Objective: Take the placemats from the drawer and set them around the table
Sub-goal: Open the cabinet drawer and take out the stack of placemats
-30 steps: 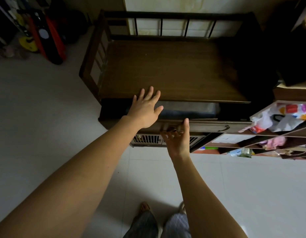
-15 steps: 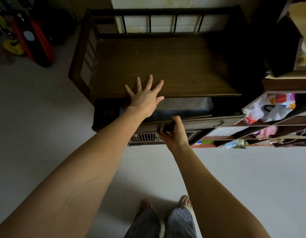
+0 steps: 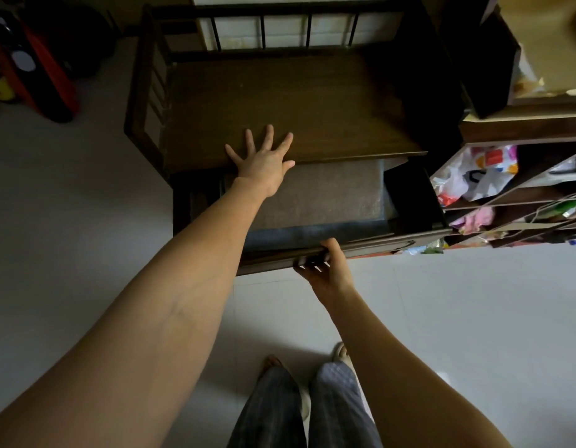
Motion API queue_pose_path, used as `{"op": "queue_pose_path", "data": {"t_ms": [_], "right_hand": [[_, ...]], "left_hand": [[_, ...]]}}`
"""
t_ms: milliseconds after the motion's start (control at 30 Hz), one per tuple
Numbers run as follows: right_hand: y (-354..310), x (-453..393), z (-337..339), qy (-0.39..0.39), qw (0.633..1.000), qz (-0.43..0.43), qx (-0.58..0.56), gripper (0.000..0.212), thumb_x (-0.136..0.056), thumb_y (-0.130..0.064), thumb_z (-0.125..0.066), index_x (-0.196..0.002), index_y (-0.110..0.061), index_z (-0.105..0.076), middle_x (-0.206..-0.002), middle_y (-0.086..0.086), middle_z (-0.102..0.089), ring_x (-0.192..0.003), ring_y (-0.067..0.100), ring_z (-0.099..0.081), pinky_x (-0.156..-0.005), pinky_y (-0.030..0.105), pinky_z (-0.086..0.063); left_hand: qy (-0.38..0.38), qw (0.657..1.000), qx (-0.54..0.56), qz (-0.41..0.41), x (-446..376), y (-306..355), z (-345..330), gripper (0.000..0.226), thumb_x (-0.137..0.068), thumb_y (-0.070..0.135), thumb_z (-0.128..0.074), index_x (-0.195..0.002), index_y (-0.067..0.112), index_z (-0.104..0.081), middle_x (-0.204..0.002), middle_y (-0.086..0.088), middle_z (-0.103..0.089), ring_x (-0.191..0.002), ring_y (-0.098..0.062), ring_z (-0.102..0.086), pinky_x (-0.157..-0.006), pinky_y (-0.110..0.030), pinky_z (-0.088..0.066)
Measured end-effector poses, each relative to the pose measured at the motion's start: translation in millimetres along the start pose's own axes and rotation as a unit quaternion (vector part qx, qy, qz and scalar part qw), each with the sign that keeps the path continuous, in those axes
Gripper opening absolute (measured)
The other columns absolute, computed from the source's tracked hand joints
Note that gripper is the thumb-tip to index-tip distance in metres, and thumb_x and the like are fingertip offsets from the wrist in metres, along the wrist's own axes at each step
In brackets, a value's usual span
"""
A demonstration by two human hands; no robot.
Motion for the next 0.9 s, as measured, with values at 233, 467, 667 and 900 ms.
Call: {"op": "queue_pose_path", "data": {"t_ms": [233,467,667,900], "right_hand": [[13,11,5,0.007,1.0,-0.011,-0.027,0.012,-0.09,-0.007,-0.052,-0.077,-0.007,-0.049,-0.075,0.012,-0.047,-0.078,0.025,-0.052,-0.099,0.05,-0.046],[16,5,7,-0.001,0.999,-0.032,-0.029,0.009,-0.088,-0.002,-0.047,-0.081,-0.008,-0.046,-0.092,0.015,-0.047,-0.103,0.034,-0.047,-0.101,0.053,-0.043],[-4,30,19,0.072,0.985,-0.081,0.133,0.025,-0.091,-0.023,-0.061,-0.102,-0.005,-0.049,-0.111,0.015,-0.051,-0.114,0.034,-0.054,-0.096,0.047,-0.049],[-135,54,38,0.133,0.935,0.04,0.326,0.034,-0.094,-0.009,-0.053,-0.12,0.012,-0.055,-0.085,0.029,-0.063,-0.079,0.034,-0.067,-0.059,0.027,-0.055]], "left_hand": [[-0.007,1.0,0.006,0.007,-2,1,-3,0.058,-0.101,0.048,-0.028,-0.152,0.042,0.0,-0.162,-0.001,0.013,-0.146,-0.039,0.015,-0.107,-0.074,0.003],[0.004,1.0,-0.002,0.006,-4,0,-7,0.058,-0.101,0.05,-0.026,-0.152,0.041,0.0,-0.162,-0.001,0.012,-0.146,-0.039,0.014,-0.107,-0.074,0.003],[-0.002,1.0,-0.004,0.003,-2,-1,-5,0.058,-0.101,0.049,-0.027,-0.152,0.04,-0.001,-0.162,-0.002,0.01,-0.146,-0.039,0.012,-0.108,-0.074,0.0],[-0.057,0.997,0.04,0.039,2,15,10,0.062,-0.101,0.043,-0.036,-0.154,0.03,-0.007,-0.162,-0.008,0.007,-0.146,-0.043,0.008,-0.112,-0.069,-0.006]]}}
Point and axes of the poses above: each hand's wrist, its own x-axis away from the middle knuckle, its own z-axis out of the back of the hand, y = z × x, the point moved 5 cm from there along -x, towards the middle knuckle
